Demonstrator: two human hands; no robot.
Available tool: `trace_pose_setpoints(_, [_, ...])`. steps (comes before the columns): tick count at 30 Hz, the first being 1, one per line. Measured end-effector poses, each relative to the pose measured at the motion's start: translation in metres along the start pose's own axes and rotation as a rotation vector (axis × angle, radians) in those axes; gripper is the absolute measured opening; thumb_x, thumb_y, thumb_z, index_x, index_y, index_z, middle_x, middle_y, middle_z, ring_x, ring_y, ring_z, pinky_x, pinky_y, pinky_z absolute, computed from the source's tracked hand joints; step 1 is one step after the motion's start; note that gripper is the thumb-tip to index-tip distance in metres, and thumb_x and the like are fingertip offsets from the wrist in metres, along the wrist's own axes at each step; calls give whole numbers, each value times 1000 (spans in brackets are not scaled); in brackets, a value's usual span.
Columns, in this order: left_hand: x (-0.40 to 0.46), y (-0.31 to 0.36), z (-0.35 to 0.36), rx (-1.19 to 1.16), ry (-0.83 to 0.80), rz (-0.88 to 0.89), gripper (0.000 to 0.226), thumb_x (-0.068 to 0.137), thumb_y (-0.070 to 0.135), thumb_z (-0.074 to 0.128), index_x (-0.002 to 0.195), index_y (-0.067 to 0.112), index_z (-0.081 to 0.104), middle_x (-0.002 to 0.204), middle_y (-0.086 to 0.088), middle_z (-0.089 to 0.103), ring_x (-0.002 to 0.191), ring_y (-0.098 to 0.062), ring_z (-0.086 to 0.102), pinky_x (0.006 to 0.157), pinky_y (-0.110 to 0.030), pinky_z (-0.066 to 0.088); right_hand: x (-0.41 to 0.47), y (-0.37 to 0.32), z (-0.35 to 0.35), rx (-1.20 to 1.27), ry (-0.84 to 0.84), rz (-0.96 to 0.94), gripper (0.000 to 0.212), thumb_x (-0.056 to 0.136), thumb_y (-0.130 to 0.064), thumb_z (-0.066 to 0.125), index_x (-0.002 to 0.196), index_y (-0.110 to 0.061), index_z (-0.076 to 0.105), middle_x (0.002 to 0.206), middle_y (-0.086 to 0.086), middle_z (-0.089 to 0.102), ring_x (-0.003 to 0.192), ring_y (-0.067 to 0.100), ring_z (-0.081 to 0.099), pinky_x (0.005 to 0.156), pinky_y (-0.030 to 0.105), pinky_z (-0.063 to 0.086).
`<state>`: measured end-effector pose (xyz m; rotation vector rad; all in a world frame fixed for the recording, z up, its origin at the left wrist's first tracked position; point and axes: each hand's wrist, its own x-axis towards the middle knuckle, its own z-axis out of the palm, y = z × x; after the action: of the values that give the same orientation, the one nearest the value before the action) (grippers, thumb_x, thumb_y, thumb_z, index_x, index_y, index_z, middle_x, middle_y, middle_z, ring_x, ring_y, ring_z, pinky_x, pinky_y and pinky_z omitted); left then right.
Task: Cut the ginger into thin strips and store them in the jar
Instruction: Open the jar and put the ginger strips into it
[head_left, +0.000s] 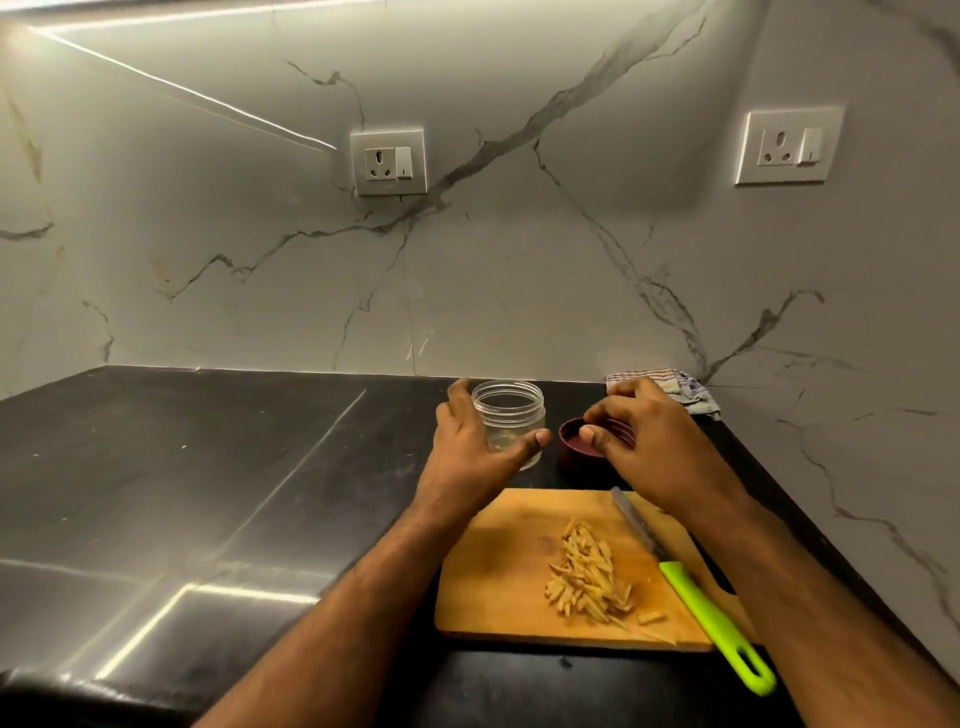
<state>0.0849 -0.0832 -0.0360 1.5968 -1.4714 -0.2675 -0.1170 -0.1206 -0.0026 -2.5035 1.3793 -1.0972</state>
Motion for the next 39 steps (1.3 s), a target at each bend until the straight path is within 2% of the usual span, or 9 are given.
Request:
trace_pose_setpoints(6, [-45,7,-14,103,119,26,96,82,68,66,151,33,9,155,-2,28,139,-27,39,111,-54,40,-37,-1,-18,-41,368,-11,22,93,-36,59,92,-17,70,92,-2,59,73,10,54,60,16,38])
trace_pose_setpoints(9, [-70,6,-16,87,82,-5,94,83,69,62,152,30,11,157,-5,26,141,-28,36,113,-55,37,-64,-11,-25,-79,486,-28,26,97,-37,52,92,-17,68,89,-1,62,72,15,57,66,38,50])
trace_pose_setpoints(11, [-84,6,-18,78,65,-15,90,85,67,61,151,27,14,157,-6,27,142,-27,36,113,-52,37,-82,-22,-24,-123,516,-34,25,97,-35,51,91,-17,68,87,0,63,76,18,57,70,42,48])
trace_pose_setpoints(16, [-111,12,-19,219,107,121,85,88,64,58,151,18,24,147,-7,38,135,-25,40,114,-50,33,-120,-51,-11,-73,384,-42,18,97,-28,53,96,-17,68,91,-2,61,83,12,53,72,31,46])
trace_pose_setpoints(22, [-124,14,-17,408,21,314,78,92,62,54,150,19,26,144,-5,42,136,-23,41,119,-51,24,-130,-59,-19,-134,250,-5,16,94,-26,57,103,-21,70,96,-1,61,88,13,55,77,31,49])
trace_pose_setpoints(26, [-123,16,-18,417,-44,292,78,92,63,53,150,19,26,142,-5,43,134,-22,42,118,-46,24,-124,-46,-34,-231,25,172,25,91,-40,60,108,-25,69,108,0,60,97,16,56,81,34,48])
trace_pose_setpoints(29, [-123,17,-19,427,-65,282,72,92,64,50,145,19,32,136,-3,45,129,-21,44,115,-42,24,-126,-37,-37,-159,-137,268,24,91,-34,62,112,-25,69,123,1,60,106,20,57,85,31,45])
trace_pose_setpoints(35, [-125,23,-21,387,-159,214,68,94,61,52,144,19,32,134,-5,50,124,-25,49,111,-45,34,-116,-21,-31,-170,-207,268,43,91,1,54,117,-32,67,143,-1,46,122,21,49,98,33,44])
trace_pose_setpoints(39, [-125,27,-23,379,-189,212,65,95,58,53,143,17,35,136,-8,57,123,-26,55,105,-48,43,-112,-17,-34,-238,-245,168,42,94,-8,52,124,-37,59,136,-5,52,117,22,53,94,42,49])
